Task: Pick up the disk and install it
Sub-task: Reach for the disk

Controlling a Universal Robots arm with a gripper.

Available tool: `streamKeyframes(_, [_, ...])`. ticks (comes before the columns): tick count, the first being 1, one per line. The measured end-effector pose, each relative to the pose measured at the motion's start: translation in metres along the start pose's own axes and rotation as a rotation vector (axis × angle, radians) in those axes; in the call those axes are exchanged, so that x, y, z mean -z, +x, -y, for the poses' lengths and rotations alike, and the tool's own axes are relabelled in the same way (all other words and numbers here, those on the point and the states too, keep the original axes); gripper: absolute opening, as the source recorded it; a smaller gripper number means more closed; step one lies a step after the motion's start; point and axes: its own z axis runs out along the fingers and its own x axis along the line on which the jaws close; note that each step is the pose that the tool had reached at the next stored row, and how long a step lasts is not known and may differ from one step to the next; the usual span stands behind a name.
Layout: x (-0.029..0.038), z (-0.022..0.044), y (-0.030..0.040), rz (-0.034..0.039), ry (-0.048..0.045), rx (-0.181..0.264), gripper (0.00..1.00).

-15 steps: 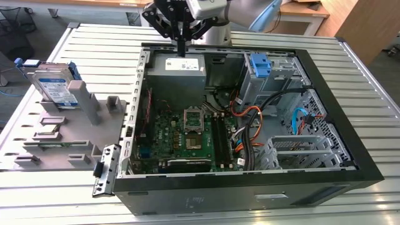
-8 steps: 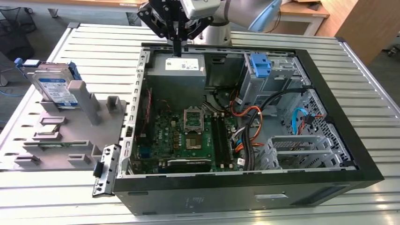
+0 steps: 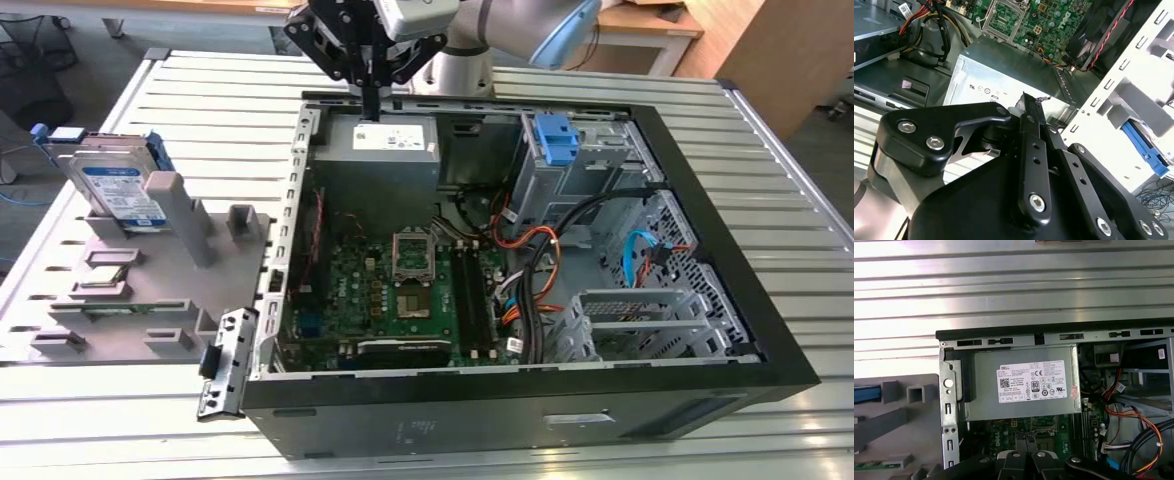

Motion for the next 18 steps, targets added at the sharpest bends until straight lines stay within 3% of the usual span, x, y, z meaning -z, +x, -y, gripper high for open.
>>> streamKeyframes(18, [0.0002,0.0005,0.0068,0.0,0.0,0.0,0.11])
